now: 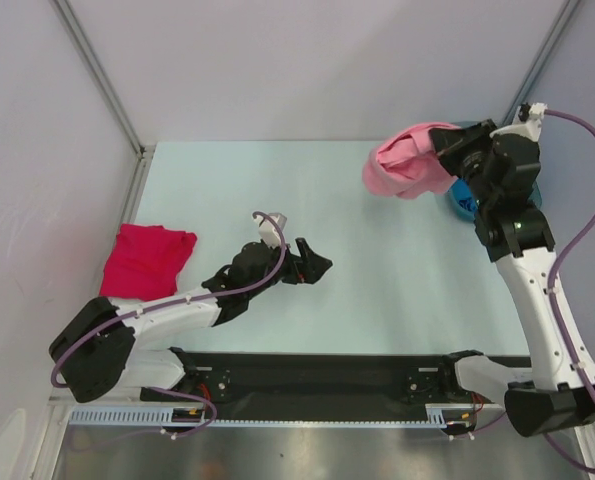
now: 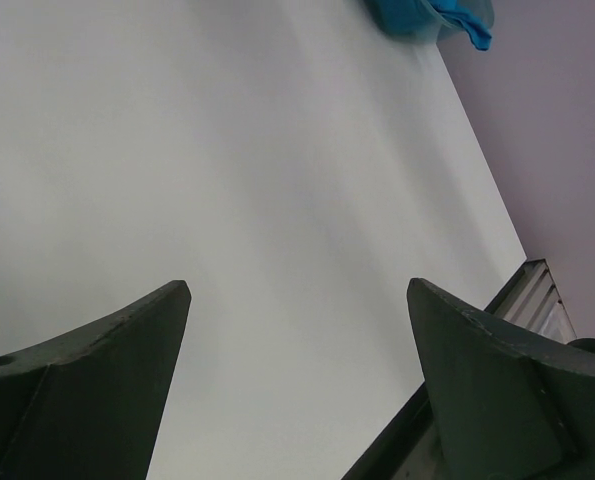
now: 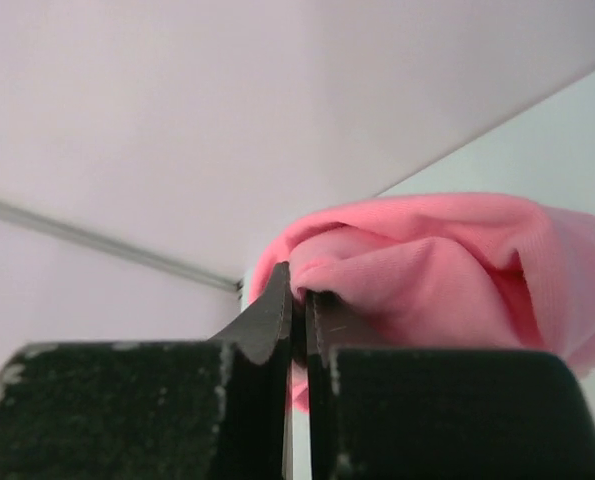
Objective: Fold and stack the t-shirts
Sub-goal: Move the tshirt to the center of the board
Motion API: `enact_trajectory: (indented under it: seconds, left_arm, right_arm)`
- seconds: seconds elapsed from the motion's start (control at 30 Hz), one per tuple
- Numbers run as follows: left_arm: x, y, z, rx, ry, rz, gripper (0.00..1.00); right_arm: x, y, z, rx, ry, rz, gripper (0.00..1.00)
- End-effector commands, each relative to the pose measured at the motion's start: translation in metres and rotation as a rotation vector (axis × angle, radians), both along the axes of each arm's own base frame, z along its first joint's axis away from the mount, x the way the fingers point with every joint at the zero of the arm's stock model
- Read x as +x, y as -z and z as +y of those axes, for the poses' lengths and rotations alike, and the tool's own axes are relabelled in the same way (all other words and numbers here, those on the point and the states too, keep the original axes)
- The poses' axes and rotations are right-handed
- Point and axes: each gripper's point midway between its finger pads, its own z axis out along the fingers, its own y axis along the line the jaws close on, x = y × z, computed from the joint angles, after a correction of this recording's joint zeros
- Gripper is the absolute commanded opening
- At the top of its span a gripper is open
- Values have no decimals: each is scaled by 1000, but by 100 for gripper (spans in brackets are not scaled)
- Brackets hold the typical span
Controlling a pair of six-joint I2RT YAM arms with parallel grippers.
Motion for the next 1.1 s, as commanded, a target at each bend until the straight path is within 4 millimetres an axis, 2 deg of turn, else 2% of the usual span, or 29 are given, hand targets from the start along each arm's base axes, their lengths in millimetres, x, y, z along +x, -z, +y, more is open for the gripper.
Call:
enact_trajectory:
  seconds: [0.0, 0.03, 0.07, 0.13, 0.17, 0.23, 0.3, 0.33, 0.43, 0.47, 0.53, 0.57, 0.6, 0.63, 0.67, 0.73, 0.77, 0.8, 0.83, 1.0, 1.07]
  left_arm:
    - [4, -16, -6, -29, -8, -32, 96]
    - [5, -15, -5, -26, -12, -28, 96]
    - [5, -15, -5, -23, -12, -30, 96]
    - [6, -15, -4, -17, -20, -34, 96]
    - [6, -16, -4, -19, -21, -36, 96]
    - [7, -16, -2, -12, -31, -39, 96]
    - [9, -21, -1, -11, -38, -48, 96]
    - [8, -21, 0, -6, -40, -49, 95]
    - [9, -31, 5, -5, -59, -69, 95]
    - [9, -39, 8, -15, -62, -85, 95]
    - [9, -41, 13, -1, -75, -94, 95]
    - [8, -44, 14, -3, -79, -101, 95]
    - [7, -49, 16, -9, -80, -112, 95]
    - [7, -50, 19, -4, -85, -114, 95]
    - [6, -52, 20, -6, -85, -119, 95]
    - [2, -60, 22, -18, -80, -133, 94]
    - [-1, -60, 22, -19, -73, -134, 94]
    - [-3, -63, 21, -21, -67, -139, 94]
    - [-6, -63, 22, -17, -61, -137, 94]
    - [-16, -49, 19, 1, -41, -113, 94]
    - [-21, -44, 18, 8, -30, -102, 94]
  right_arm:
    - [-34, -16, 32, -7, -140, -61, 0]
    - [-45, -5, 53, -11, -210, -27, 0]
    - [-51, 3, 64, -15, -248, -10, 0]
    - [-65, 43, 81, -41, -293, 76, 0]
    - [-75, 61, 98, -58, -339, 111, 0]
    - [-84, 111, 100, -117, -317, 211, 0]
    - [-92, 140, 108, -142, -337, 263, 0]
    - [-95, 168, 107, -155, -333, 317, 0]
    - [-98, 205, 103, -192, -315, 378, 0]
    - [-97, 213, 100, -204, -302, 387, 0]
    - [-93, 221, 96, -219, -284, 389, 0]
    - [-90, 233, 95, -238, -280, 416, 0]
    - [-87, 238, 94, -242, -276, 422, 0]
    - [-83, 241, 97, -242, -285, 420, 0]
    - [-81, 256, 99, -259, -286, 452, 0]
    - [-74, 265, 104, -255, -297, 448, 0]
    - [-73, 284, 106, -264, -299, 486, 0]
    - [-71, 290, 110, -260, -313, 492, 0]
    - [-66, 292, 114, -256, -316, 483, 0]
    - [-44, 333, 132, -269, -331, 552, 0]
    - [-31, 334, 140, -255, -338, 533, 0]
